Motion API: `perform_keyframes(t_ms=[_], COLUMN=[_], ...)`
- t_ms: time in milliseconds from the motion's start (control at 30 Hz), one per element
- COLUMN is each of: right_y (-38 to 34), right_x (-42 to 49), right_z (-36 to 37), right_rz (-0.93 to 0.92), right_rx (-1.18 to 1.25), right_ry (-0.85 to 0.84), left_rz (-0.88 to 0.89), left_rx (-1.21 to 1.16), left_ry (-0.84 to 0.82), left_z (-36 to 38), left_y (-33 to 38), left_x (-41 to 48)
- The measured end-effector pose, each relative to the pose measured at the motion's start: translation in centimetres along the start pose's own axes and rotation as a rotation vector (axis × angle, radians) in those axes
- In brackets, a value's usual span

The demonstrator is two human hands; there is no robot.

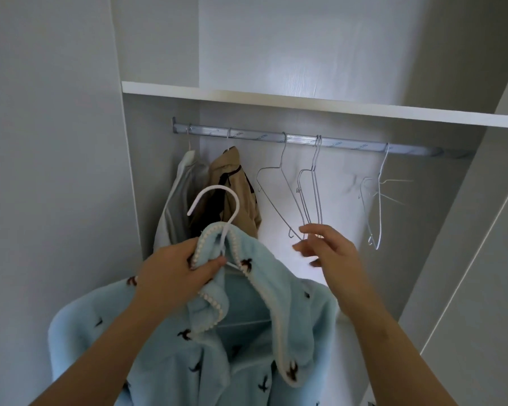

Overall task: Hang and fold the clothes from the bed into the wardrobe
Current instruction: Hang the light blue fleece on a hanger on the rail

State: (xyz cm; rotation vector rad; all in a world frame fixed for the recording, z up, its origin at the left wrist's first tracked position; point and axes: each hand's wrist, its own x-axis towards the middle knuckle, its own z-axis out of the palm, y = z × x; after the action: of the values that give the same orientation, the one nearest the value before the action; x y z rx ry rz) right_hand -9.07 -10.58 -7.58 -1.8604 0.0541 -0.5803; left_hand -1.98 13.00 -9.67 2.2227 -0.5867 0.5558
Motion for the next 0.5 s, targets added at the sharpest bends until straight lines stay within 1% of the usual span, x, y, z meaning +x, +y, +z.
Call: perform_keyframes(t_ms=[33,67,100,133,200,300,433,500], right_y=[0.5,1.0,1.6,2.1,2.4,2.2,1.9,1.7], right_x=[0.1,0.0,-0.2,-0.5,-1.0,-1.3,-1.8,-1.6], right_z=[-0.1,0.0,0.2,0.7,1.6,2.7,3.8,3.5], right_rz=[-0.024,-0.004,0.039,0.088,0.139,0.146,0.132,0.157], right_rx=[-0.286,-0.53,-0.7,-0.779,-0.79,-0.829,-0.84,-0.765], right_ry=[0.049,0.009,-0.062,-0.116,-0.111,-0.079,-0.108,-0.086], left_rz=[-0.009,-0.018,-0.021,-0.017,0.005,0.034,0.104,0.153], left_rx=[-0.035,-0.066,-0.091,-0.11,-0.136,-0.139,-0.063,-0.018], left_ry=[0.016,0.035,0.056,0.078,0.109,0.107,0.049,0.014], left_z=[-0.2,-0.5,-0.8,-1.1,-1.4,-1.2,-0.2,-0.2], left_y=[0.0,-0.1,-0.1,0.0,0.5,1.8,3.2,3.3], left_x=[-0.1,-0.1,-0.1,0.0,-0.1,-0.4,-0.9,-0.9])
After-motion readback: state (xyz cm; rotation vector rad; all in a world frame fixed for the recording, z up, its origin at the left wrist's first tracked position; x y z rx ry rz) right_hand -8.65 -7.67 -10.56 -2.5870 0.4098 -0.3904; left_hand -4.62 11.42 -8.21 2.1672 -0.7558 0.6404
